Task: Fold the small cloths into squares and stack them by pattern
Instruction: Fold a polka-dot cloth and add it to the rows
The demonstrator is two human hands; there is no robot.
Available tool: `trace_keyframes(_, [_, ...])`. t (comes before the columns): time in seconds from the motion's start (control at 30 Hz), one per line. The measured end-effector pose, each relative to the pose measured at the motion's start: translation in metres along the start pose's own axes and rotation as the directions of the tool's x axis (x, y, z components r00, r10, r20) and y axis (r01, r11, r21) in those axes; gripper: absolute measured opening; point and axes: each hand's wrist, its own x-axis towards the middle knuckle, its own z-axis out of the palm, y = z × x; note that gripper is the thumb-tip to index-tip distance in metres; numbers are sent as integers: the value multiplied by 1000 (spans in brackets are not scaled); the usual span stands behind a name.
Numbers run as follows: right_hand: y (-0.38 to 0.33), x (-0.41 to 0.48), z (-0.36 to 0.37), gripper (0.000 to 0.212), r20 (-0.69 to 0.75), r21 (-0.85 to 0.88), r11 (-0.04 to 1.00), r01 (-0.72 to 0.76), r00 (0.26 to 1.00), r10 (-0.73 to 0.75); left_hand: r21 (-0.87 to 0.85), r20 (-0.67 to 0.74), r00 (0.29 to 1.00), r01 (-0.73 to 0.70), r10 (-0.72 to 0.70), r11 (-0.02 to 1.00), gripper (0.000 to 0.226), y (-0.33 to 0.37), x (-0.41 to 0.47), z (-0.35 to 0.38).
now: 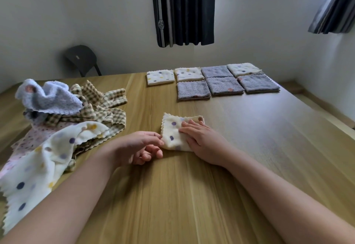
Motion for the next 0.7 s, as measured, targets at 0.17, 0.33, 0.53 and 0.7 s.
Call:
trace_keyframes(0.17, [1, 0, 1, 40, 14, 20, 1000, -3, 1000, 3, 33, 109, 993, 35, -39, 999, 11, 4, 6, 0])
trace_keyframes(0.33, [7, 2, 2, 40, 27, 77, 997, -9, 1000, 7, 111, 231, 969, 58, -82, 992, 29, 13, 14, 4])
trace_keyframes(0.53, [10, 2, 3, 41, 57, 39, 999, 8, 998, -11, 288, 227, 965, 60, -129, 956, 15, 20, 18, -3])
trace_keyframes(0.7, [10, 1, 1, 41, 57, 14, 1000, -2, 998, 1, 289, 180, 974, 82, -138, 954, 14, 14, 14, -9])
